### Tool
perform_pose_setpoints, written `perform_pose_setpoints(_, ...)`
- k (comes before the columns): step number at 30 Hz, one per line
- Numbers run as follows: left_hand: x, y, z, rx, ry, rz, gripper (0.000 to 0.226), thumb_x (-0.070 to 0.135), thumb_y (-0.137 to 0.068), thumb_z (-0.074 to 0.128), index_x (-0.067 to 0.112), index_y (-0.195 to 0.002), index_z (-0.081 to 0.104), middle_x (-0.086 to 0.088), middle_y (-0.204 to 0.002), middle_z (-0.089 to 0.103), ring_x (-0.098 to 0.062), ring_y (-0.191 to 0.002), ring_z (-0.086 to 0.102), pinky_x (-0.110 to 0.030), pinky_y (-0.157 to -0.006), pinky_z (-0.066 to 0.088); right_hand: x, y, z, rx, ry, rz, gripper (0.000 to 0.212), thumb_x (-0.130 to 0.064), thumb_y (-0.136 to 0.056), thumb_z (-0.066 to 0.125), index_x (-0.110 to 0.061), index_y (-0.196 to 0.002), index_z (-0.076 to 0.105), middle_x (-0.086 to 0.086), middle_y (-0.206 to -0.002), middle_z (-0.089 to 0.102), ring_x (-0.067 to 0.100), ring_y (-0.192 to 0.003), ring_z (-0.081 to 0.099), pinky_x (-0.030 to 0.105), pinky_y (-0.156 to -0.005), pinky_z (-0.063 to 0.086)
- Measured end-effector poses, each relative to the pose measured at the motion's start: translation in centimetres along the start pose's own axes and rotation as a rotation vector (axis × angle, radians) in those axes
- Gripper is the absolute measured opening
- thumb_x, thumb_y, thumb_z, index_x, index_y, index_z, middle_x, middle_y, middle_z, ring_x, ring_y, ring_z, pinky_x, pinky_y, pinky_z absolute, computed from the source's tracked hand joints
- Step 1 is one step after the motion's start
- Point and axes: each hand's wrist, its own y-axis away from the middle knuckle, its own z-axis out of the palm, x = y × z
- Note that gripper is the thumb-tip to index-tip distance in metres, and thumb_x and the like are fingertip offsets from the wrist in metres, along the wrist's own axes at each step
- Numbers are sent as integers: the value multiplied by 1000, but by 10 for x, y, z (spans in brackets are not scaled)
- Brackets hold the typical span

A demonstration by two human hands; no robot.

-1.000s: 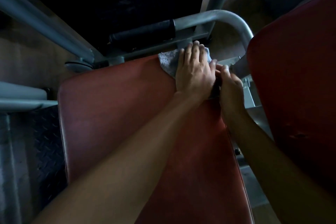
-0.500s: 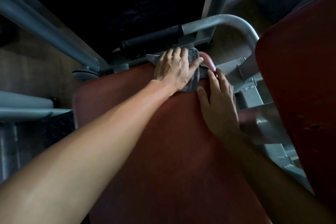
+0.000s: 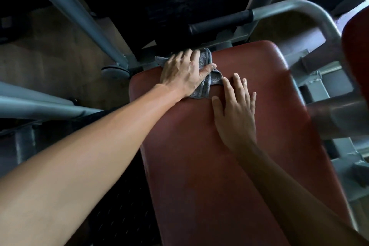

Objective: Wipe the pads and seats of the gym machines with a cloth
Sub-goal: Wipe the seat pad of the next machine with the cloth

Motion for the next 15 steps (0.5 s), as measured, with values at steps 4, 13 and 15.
perform_pose_setpoints(4,-31,20,-6,0,-5,-13,85,71,-88,12,9,-129,55,-12,-124,63,-32,-115,58,-44,-98,42,-23,17,19,14,19,2,57,-38,-103,38,-18,-154,26,1,-165,9,17,-152,-1,43,-123,-3)
perform_pose_setpoints(13,-85,63,-16,-44,106,-71,79,68,-94,25,6,-139,48,-17,-135,56,-36,-123,53,-46,-99,44,-58,59,46,-4,50,-3,57,-40,-103,36,-20,-155,23,1,-165,5,17,-152,-4,43,-123,-3)
perform_pose_setpoints(15,-94,74,-12,-18,185,-124,71,62,-98,34,6,-140,46,-18,-136,54,-36,-124,52,-44,-95,45,-63,71,55,5,75,-21,57,-43,-103,30,-21,-156,21,1,-165,5,17,-152,-4,43,-123,-3)
